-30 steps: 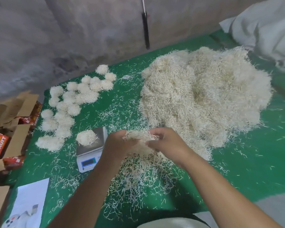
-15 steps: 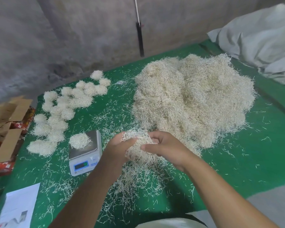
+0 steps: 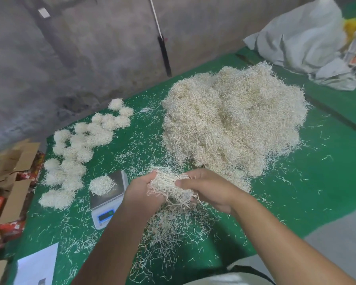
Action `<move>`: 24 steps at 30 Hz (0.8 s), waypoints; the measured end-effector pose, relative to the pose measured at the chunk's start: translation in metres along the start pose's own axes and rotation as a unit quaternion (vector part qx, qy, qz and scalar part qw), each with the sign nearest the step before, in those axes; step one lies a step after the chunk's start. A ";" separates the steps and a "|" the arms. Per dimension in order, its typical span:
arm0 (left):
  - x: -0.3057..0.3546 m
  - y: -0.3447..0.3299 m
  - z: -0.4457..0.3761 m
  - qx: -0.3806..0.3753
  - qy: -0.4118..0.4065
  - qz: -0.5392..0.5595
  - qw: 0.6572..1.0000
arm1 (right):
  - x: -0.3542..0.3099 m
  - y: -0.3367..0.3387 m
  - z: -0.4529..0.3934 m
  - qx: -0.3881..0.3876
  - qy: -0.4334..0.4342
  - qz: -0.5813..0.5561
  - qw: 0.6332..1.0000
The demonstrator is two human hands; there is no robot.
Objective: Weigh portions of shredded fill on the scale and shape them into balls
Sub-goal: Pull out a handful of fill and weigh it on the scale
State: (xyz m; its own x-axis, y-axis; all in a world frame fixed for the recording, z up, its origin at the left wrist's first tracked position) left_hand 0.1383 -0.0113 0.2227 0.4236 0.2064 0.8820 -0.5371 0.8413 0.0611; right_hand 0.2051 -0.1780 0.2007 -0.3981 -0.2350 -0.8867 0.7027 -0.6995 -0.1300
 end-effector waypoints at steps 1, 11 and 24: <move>0.003 -0.001 -0.001 0.001 -0.005 -0.007 1.000 | 0.004 0.001 -0.003 -0.001 -0.005 -0.019 1.000; 0.001 0.007 -0.019 -0.022 0.002 -0.032 0.999 | 0.029 0.009 -0.016 0.009 -0.053 -0.088 0.995; -0.011 0.103 -0.080 0.129 -0.029 -0.012 0.991 | 0.056 0.101 -0.027 0.143 -0.087 -0.153 0.974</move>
State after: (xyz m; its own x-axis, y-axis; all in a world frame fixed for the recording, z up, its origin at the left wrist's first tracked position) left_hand 0.1361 0.1132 0.1819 0.3999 0.1534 0.9036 -0.6997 0.6879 0.1929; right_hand 0.2695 -0.2434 0.1259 -0.6746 -0.0792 -0.7339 0.3517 -0.9086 -0.2252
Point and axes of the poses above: each hand's wrist, its own z-axis away from the middle knuckle, its own y-axis out of the back of the hand, x = y × z, the point moved 9 cm from there along -z, towards the middle knuckle, and after that the axes turned 6 degrees about -y, right-handed, at the moved point
